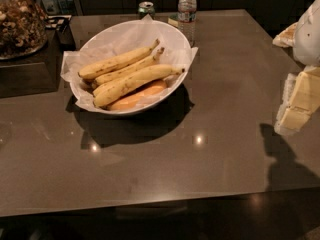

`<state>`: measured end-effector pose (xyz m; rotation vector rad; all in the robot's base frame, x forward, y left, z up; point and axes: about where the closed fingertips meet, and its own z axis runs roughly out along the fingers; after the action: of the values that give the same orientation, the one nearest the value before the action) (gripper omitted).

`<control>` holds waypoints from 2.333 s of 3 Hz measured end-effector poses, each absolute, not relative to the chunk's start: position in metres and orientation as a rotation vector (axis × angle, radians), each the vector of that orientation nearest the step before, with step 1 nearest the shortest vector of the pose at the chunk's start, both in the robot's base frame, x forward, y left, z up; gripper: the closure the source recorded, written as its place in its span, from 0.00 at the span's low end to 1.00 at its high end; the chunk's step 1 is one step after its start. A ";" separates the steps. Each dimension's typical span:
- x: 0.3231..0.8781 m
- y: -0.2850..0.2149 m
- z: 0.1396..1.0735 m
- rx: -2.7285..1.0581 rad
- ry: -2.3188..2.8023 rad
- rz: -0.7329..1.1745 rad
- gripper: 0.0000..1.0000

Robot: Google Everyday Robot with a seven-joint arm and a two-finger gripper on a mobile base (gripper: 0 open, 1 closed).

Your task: Pick banana from white bowl

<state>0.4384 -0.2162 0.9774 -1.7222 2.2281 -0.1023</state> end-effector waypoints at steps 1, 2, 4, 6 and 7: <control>0.442 -0.212 0.981 -1.720 2.210 -0.103 0.00; 0.462 -0.180 0.991 -1.759 2.092 -0.029 0.00; 0.502 -0.103 1.006 -1.878 1.875 0.141 0.00; 0.510 -0.072 1.009 -1.902 1.765 0.202 0.00; 0.513 -0.016 1.017 -2.002 1.573 0.308 0.00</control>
Offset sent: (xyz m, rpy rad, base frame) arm 0.0526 0.0848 0.0280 0.1897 -0.0702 0.2206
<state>0.5132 -0.0161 1.0170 -2.0023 1.5734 0.3081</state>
